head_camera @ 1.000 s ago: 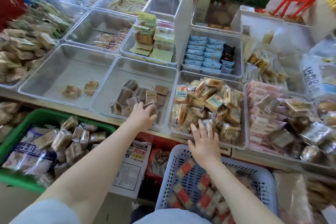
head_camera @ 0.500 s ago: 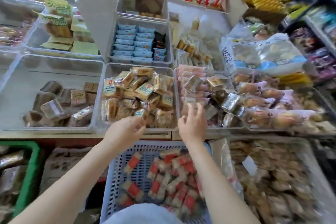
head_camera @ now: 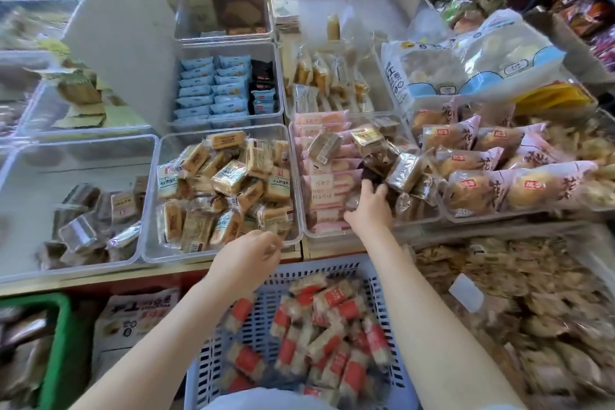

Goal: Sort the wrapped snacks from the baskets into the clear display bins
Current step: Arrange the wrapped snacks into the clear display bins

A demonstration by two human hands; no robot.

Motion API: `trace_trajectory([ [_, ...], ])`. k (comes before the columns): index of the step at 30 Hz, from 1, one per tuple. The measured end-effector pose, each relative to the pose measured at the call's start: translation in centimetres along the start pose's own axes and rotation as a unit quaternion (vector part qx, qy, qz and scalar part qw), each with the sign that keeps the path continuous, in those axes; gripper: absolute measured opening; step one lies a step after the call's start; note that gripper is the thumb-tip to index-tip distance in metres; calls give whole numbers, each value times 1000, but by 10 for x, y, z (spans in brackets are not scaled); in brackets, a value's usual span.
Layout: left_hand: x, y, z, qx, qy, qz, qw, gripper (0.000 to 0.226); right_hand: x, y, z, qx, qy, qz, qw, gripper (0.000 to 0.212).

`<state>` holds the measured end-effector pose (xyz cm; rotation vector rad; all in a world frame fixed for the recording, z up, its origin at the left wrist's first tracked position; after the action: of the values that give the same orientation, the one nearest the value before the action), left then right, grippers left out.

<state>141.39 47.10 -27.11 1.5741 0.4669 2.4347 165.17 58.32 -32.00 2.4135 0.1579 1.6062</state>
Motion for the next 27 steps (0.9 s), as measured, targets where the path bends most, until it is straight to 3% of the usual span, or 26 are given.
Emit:
trace_trajectory([
  [3, 10, 3, 4, -19, 10, 48, 999, 39, 14, 26, -11, 37, -96, 24, 994, 64],
  [6, 22, 11, 12, -61, 51, 112, 991, 63, 27, 60, -29, 56, -284, 41, 956, 53],
  [9, 39, 17, 14, -80, 75, 173, 979, 85, 19, 86, -76, 91, -400, -45, 911, 49],
  [11, 51, 21, 13, -102, 86, 204, 970, 87, 5, 100, -119, 131, -417, -129, 890, 42],
  [14, 64, 24, -20, -72, 113, 225, 965, 77, -19, 115, -176, 185, -394, -217, 874, 35],
  [16, 74, 27, -60, -29, 101, 241, 965, 64, -36, 116, -198, 199, -353, -223, 886, 34],
  [19, 90, 40, -133, 44, 79, 259, 962, 57, -60, 101, -219, 267, -202, -122, 934, 34],
  [22, 107, 53, -209, 161, 79, 248, 952, 58, -102, 95, -231, 301, -8, -65, 951, 46],
  [27, 133, 36, -295, 271, 27, 198, 942, 77, -126, 110, -228, 284, 60, 5, 957, 55],
])
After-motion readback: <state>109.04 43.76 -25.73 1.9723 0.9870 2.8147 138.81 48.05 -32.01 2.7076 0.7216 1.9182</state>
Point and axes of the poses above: each hand's wrist, its own y-axis away from the middle knuckle, its own x-axis out of the back of the hand, z = x × y, the point moved 10 cm from there along -y, towards the middle knuckle, and after that the axes turned 8 degrees about x, right-handed, at the moved point
